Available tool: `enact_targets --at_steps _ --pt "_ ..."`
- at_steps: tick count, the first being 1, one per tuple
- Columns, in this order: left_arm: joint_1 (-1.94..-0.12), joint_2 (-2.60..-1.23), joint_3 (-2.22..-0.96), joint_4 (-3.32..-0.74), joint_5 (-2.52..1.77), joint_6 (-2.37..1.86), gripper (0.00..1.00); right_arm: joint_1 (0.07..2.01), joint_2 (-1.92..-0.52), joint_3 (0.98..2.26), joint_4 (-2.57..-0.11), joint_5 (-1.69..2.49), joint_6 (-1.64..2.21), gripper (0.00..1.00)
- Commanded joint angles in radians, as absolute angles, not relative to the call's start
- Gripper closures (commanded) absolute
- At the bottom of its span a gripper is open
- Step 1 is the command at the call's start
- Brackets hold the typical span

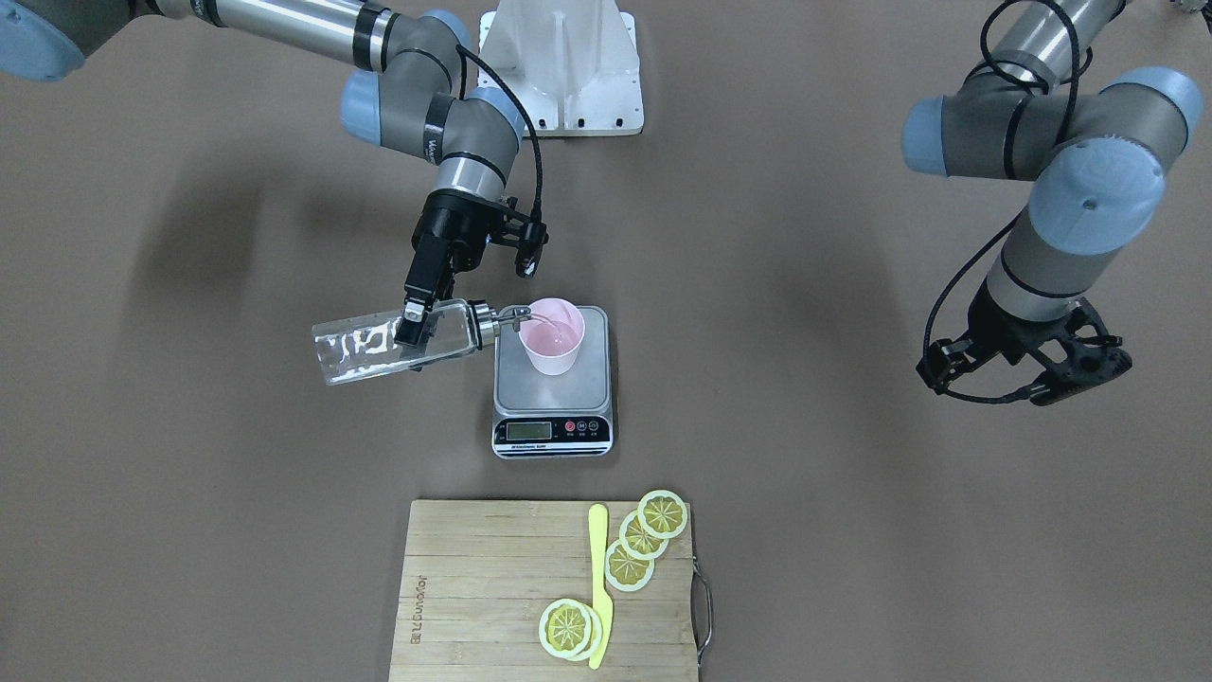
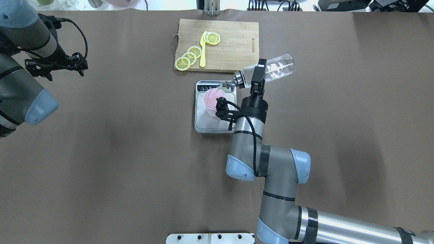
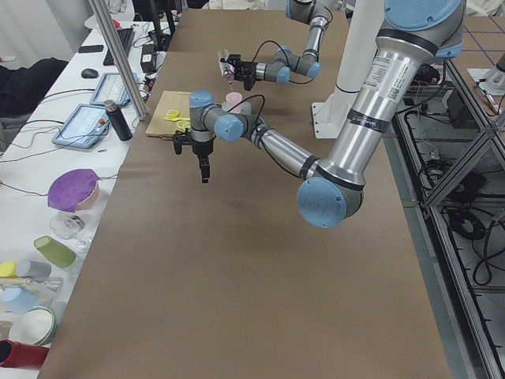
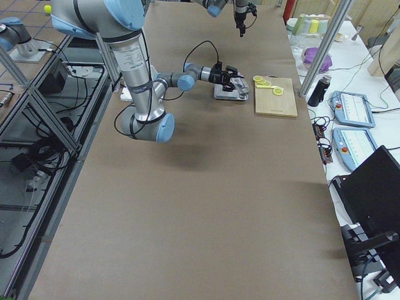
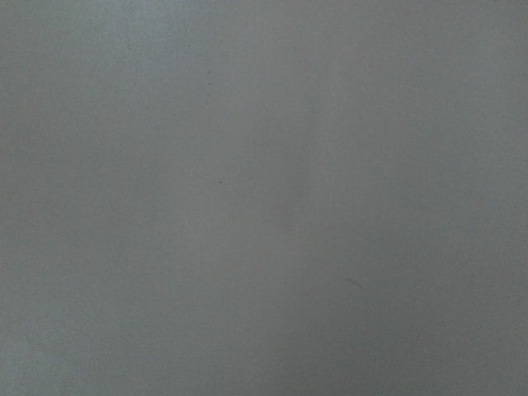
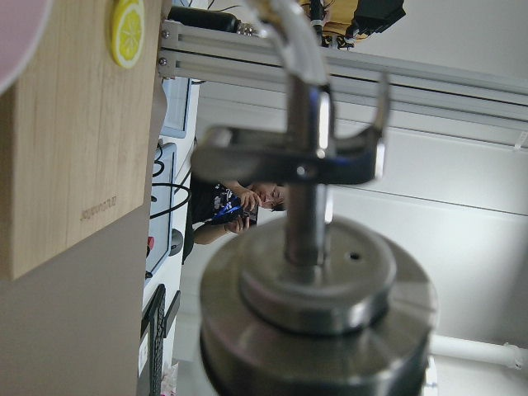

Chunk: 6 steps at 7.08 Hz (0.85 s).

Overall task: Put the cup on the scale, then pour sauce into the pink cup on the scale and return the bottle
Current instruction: 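Tilt the bottle spout down into the pink cup with the right gripper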

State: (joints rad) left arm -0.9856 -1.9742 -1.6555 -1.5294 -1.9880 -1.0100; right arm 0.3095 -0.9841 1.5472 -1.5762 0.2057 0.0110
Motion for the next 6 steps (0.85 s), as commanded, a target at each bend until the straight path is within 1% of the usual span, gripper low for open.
enact_targets --at_steps 1,6 --pt "-0.986 -1.974 -1.649 -1.531 -1.988 -1.009 0.01 0.305 -0.997 1.531 -1.574 0.152 0.009 1.0" --pt "-0.986 -1.974 -1.646 -1.531 -1.988 -1.009 0.01 0.296 -1.023 1.532 -1.531 0.138 0.029 1.0"
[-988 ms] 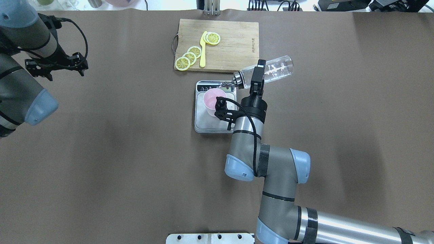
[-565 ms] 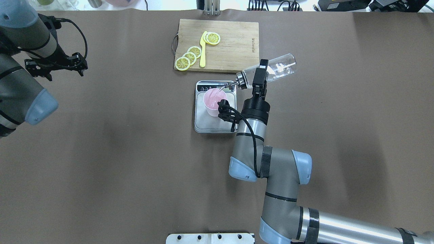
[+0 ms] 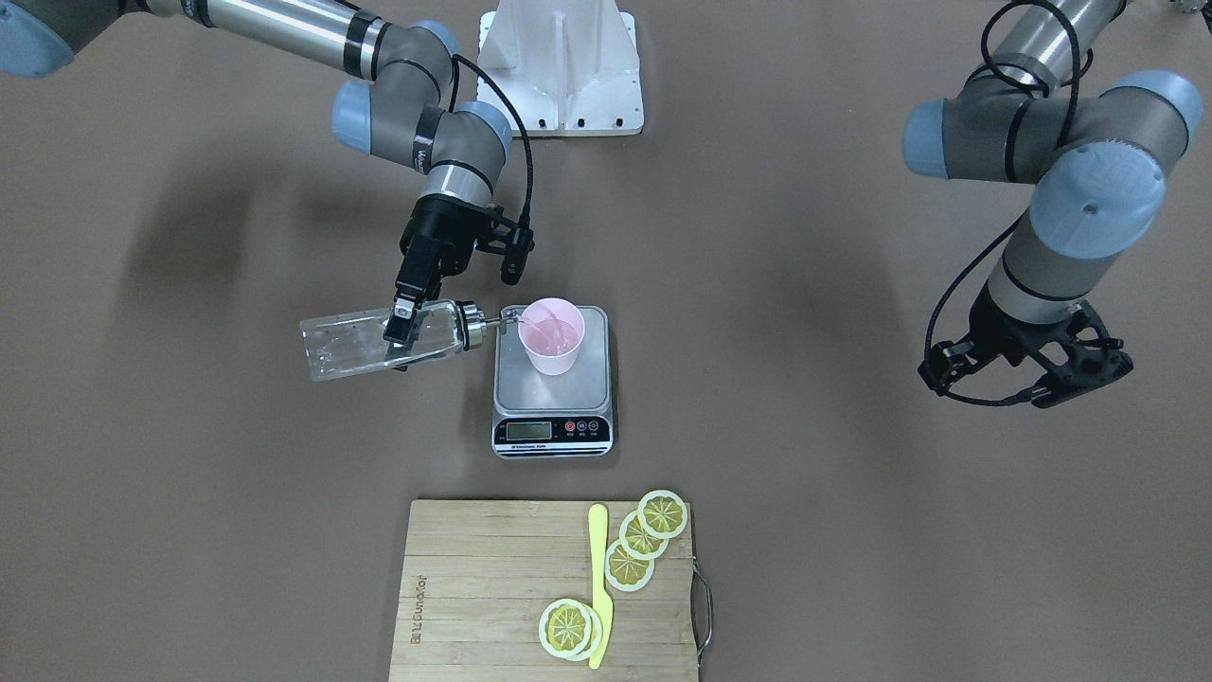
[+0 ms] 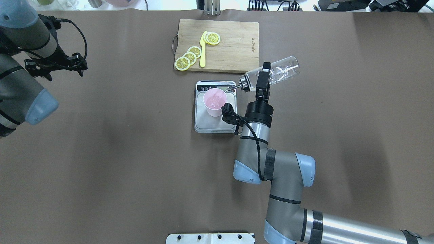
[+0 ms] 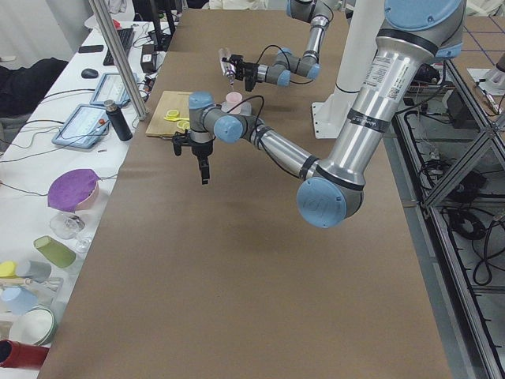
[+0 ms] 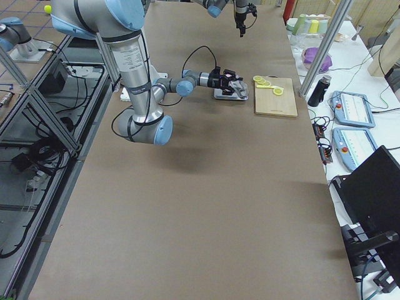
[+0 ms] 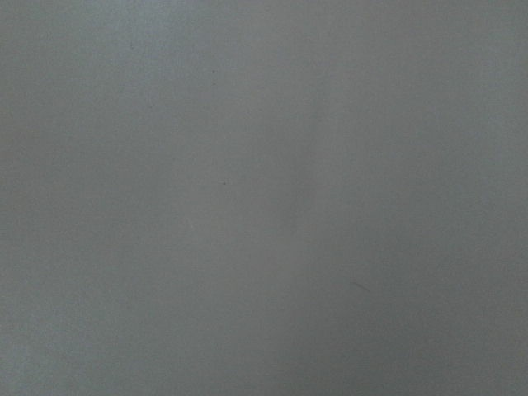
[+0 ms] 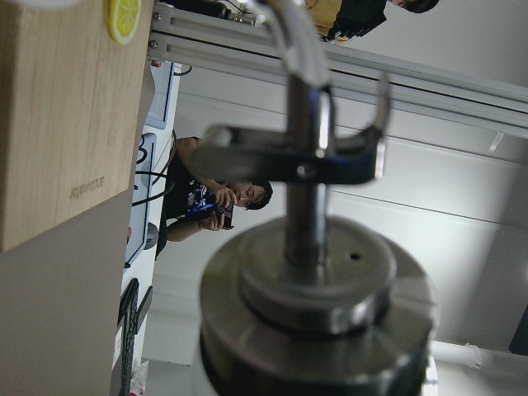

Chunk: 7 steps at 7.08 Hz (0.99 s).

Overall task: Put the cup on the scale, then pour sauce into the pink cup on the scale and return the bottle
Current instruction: 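Tilt the bottle spout down into the pink cup with the right gripper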

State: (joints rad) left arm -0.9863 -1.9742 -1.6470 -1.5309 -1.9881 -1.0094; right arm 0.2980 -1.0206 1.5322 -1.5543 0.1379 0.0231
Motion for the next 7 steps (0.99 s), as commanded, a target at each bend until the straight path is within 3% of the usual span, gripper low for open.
enact_targets --at_steps 1,5,7 --pt "-0.988 -1.974 -1.647 -1.531 -1.988 -1.009 0.01 0.295 -1.028 1.531 -1.481 0.147 0.029 1.0" --pt "-0.986 -1.98 -1.649 -1.531 -1.988 -1.015 0.01 0.304 -1.034 1.532 -1.251 0.312 0.107 1.0" --pt "-0.986 -1.982 -1.652 -1.531 -1.987 -1.02 0.01 0.366 -1.041 1.599 -1.182 0.54 0.24 1.0"
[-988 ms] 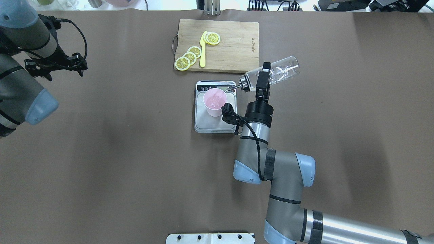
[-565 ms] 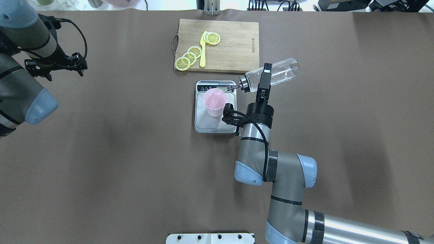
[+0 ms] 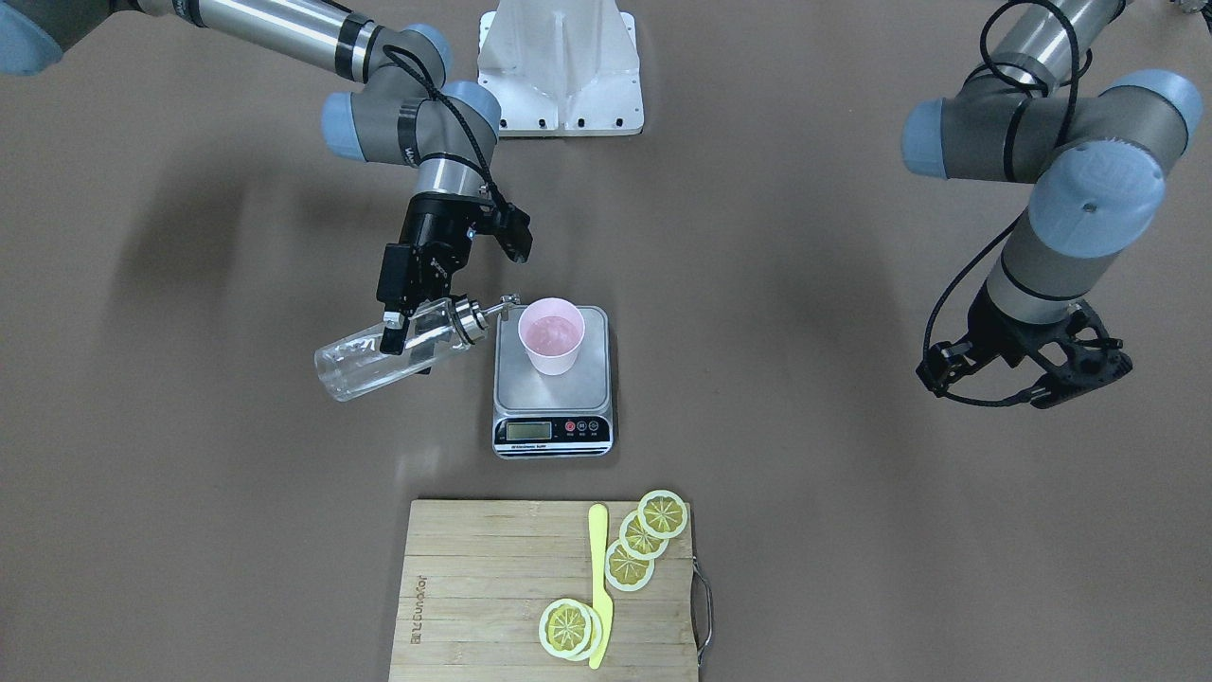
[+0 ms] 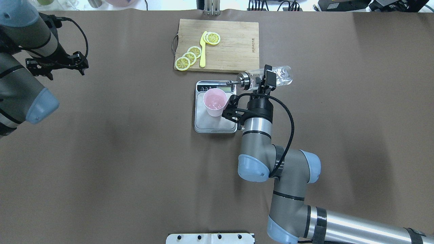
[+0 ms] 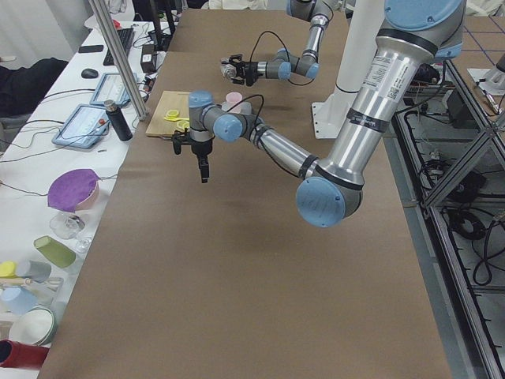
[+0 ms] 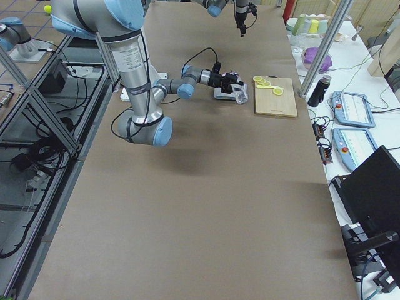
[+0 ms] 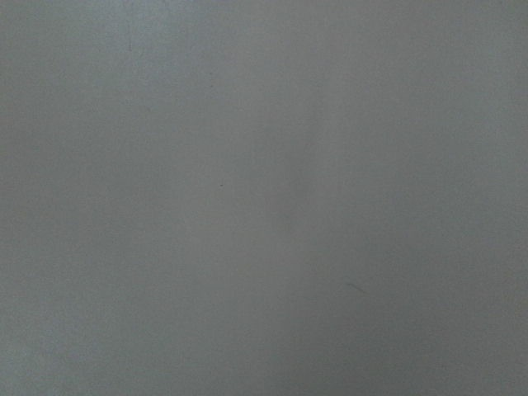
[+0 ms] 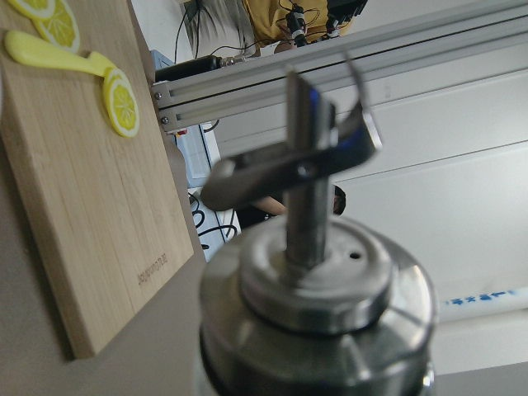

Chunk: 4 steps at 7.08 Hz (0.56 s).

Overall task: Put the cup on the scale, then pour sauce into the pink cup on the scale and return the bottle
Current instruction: 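Turn the bottle upright and carry it back with the right gripper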

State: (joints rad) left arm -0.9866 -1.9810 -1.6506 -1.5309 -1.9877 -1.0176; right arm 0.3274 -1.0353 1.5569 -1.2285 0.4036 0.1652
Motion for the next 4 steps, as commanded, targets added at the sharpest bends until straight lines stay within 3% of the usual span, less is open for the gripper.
enact_targets --at_steps 1,2,4 --pt "-0.986 -1.983 -1.66 -1.528 -1.987 -1.023 0.01 0.421 -1.11 1.693 -1.18 0.668 0.28 1.0" --pt "-0.988 -1.985 -1.669 -1.526 -1.985 -1.025 0.01 0.486 -1.188 1.763 -1.139 0.784 0.363 1.0" --pt "-0.989 -1.987 -1.696 -1.525 -1.983 -1.038 0.01 0.589 -1.384 1.764 -0.809 0.985 0.577 1.0"
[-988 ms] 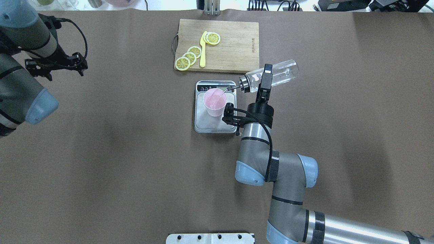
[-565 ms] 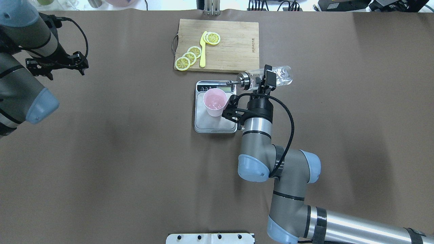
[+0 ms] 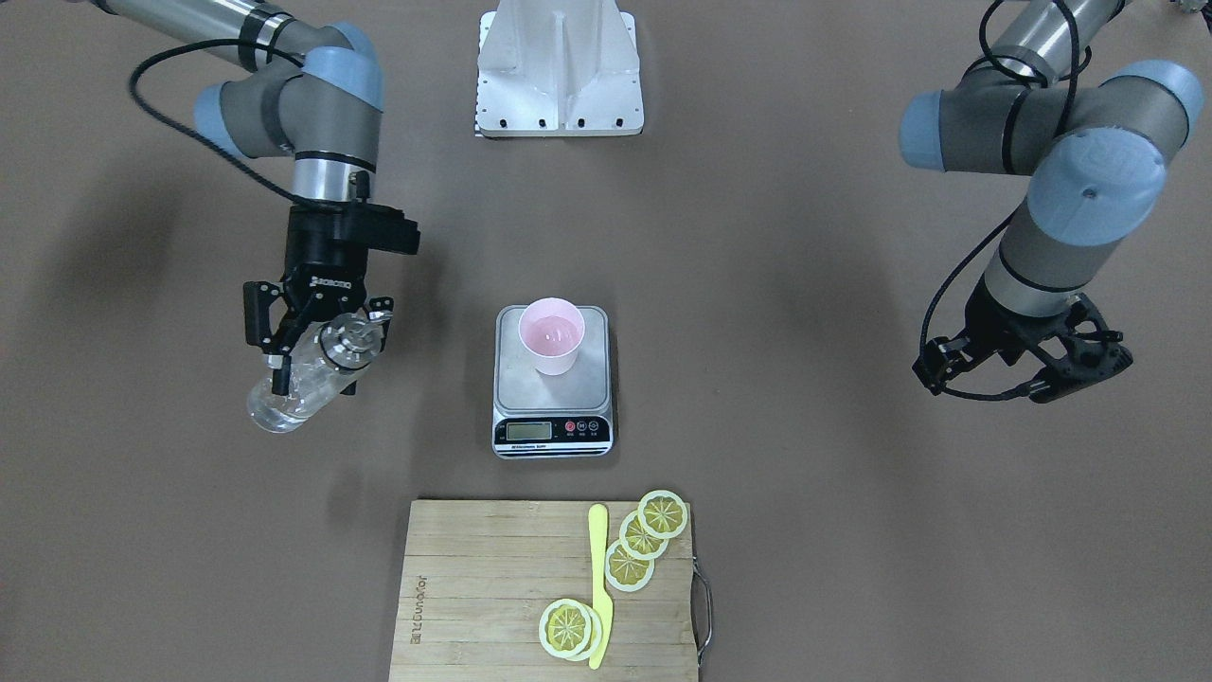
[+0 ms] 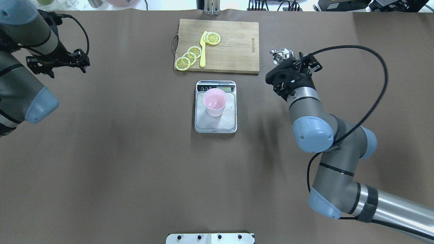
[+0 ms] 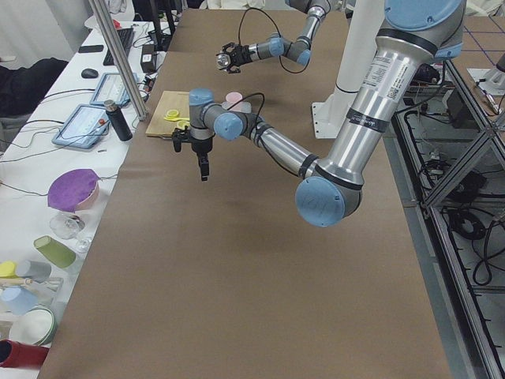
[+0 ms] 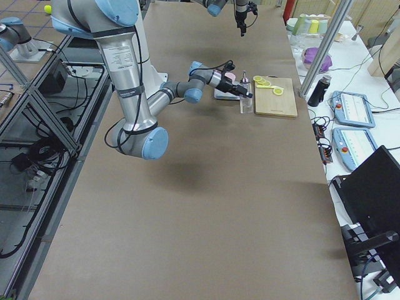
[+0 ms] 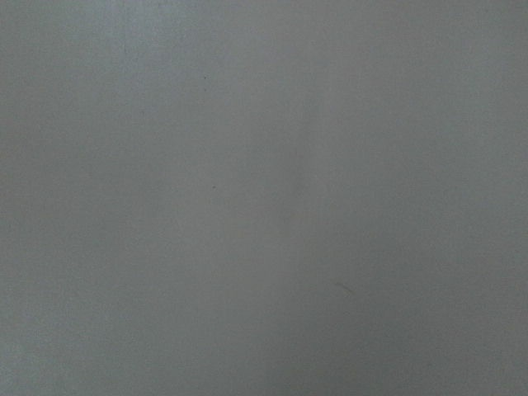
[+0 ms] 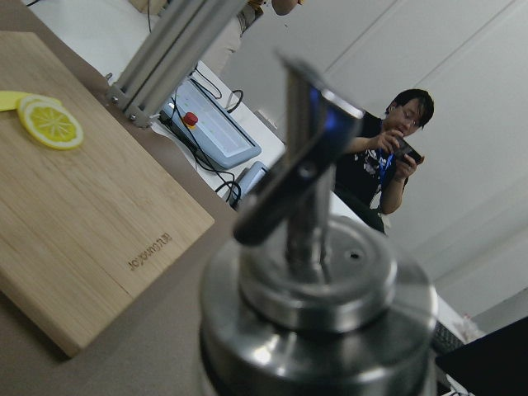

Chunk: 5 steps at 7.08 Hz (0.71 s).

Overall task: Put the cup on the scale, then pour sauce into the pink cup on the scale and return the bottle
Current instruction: 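Turn the bottle upright and carry it back with the right gripper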

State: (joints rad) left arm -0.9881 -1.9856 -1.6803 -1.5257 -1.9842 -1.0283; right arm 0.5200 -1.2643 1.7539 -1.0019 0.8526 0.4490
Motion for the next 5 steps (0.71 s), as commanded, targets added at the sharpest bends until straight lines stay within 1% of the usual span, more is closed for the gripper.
enact_targets --at_steps 1,3,4,5 --pt "-0.989 -1.988 -1.71 -1.522 -1.982 -1.049 0.02 0.629 -1.457 1.752 -0.684 1.073 0.674 1.0" --pt "-0.989 -1.988 -1.723 -1.519 -1.98 -1.055 0.01 0.655 -1.546 1.72 -0.534 1.126 0.853 1.0" --pt "-0.989 -1.988 -1.724 -1.519 -1.98 -1.055 0.02 0.653 -1.568 1.647 -0.423 1.14 0.955 1.0" --pt "-0.989 -1.988 -1.723 -1.519 -1.98 -1.055 0.01 0.658 -1.568 1.581 -0.337 1.166 0.957 1.0"
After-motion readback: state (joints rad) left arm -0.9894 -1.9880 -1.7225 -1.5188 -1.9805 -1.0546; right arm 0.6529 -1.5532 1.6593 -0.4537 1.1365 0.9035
